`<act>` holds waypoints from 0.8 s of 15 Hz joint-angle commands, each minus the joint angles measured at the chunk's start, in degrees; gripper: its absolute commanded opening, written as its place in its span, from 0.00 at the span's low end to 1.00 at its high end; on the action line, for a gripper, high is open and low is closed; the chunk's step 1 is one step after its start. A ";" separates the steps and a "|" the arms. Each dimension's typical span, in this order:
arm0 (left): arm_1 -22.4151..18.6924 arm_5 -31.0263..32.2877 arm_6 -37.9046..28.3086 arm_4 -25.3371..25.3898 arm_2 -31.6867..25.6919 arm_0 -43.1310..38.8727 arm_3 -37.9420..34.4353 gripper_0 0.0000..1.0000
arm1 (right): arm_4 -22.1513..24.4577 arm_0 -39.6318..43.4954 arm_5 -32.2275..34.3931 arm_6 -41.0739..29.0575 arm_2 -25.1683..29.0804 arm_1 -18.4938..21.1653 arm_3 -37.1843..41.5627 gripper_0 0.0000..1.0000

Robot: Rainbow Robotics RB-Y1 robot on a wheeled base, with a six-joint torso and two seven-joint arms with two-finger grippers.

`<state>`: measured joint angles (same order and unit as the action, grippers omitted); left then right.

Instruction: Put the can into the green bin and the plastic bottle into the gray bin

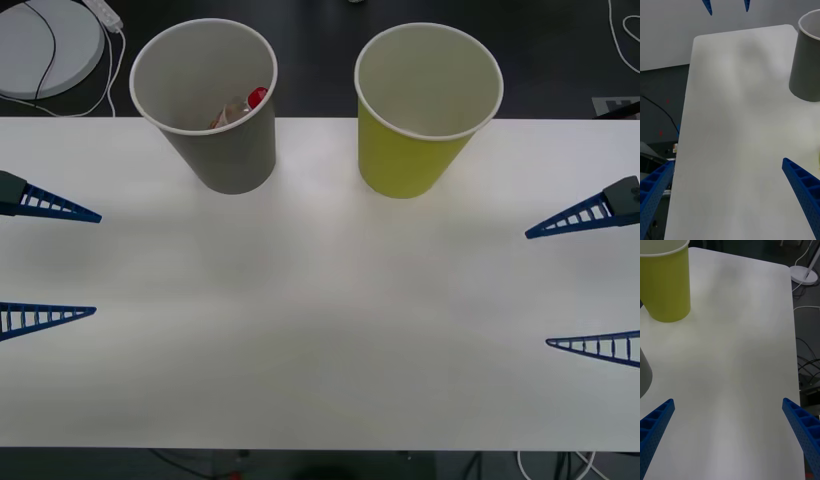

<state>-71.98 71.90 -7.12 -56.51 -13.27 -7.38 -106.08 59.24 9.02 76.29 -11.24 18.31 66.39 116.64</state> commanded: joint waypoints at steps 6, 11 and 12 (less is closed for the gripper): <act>0.00 0.00 0.00 0.00 0.00 0.00 0.00 1.00 | -1.85 2.15 0.00 3.51 0.32 -0.21 -0.45 1.00; 0.00 0.00 0.00 0.00 0.00 0.00 0.00 1.00 | -1.94 2.23 0.00 3.42 0.23 -0.56 -0.45 1.00; 0.00 0.00 0.00 0.00 0.00 0.00 0.00 1.00 | -1.94 2.23 0.00 3.42 0.23 -0.56 -0.45 1.00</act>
